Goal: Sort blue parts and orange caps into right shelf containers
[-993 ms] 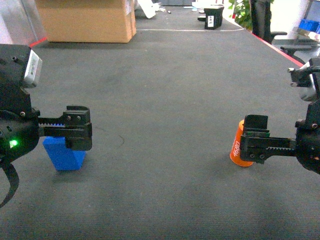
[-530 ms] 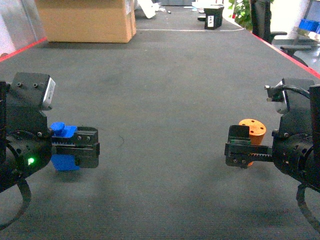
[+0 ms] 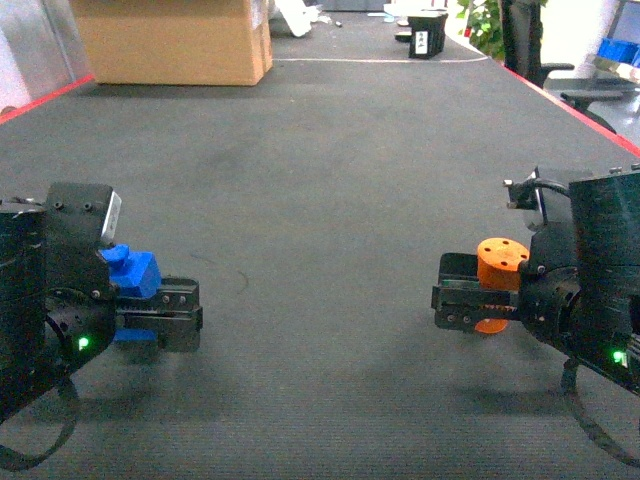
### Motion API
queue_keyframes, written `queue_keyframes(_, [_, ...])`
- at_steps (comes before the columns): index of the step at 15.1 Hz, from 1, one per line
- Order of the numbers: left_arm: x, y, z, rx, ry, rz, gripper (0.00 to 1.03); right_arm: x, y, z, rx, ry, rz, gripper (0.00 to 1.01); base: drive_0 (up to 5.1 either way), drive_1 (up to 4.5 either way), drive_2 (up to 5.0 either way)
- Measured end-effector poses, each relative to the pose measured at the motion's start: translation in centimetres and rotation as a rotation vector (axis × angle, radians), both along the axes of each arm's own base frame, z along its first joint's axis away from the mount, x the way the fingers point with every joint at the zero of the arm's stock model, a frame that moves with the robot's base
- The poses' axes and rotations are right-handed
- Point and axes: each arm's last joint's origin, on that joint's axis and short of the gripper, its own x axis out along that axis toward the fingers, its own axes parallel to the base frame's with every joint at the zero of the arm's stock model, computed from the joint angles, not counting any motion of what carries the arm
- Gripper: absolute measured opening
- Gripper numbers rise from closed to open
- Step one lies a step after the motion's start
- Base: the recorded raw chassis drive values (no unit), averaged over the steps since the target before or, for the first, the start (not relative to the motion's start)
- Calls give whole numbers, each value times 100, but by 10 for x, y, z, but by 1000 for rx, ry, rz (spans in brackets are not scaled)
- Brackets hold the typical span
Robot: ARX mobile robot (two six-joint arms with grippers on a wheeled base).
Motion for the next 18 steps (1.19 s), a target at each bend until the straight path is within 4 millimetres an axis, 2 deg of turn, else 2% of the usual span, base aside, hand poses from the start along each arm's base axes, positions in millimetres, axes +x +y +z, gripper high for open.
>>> queue_keyframes(1, [1,0,-2,3,20,4,98,-1,2,-2,-12,10,-2,88,0,0,0])
queue_keyframes(2, [1,-1,-2,4,20,6,91,-1,2,-3,-19,17,-1,79,0,0,0])
queue_keyframes(5, [1,-1,-1,2,19,8,63,-1,3,-3,-23,6,-6,50,0,0,0])
queue_keyframes(6, [1,-1,-2,-3,21,10,54,-1,3,-2,-20,-6,-9,46,0,0,0])
queue_keyframes(7, [1,-1,-2,-12,19,10,45,-2,3,-2,-18,-22,-15,45,0,0,0])
queue_keyframes(11, [-11,2,5,-56,-31,21,43,-18,-3,2,-23,-58,-45,45,0,0,0])
queue_keyframes(14, [-38,12,41,-90,-191,61,43,-55,-9,37,0,-171,-57,45,0,0,0])
queue_keyframes(18, [-103,34,79,-87,-288,148,43,-125,-22,72,-66,-252,-105,45,0,0,0])
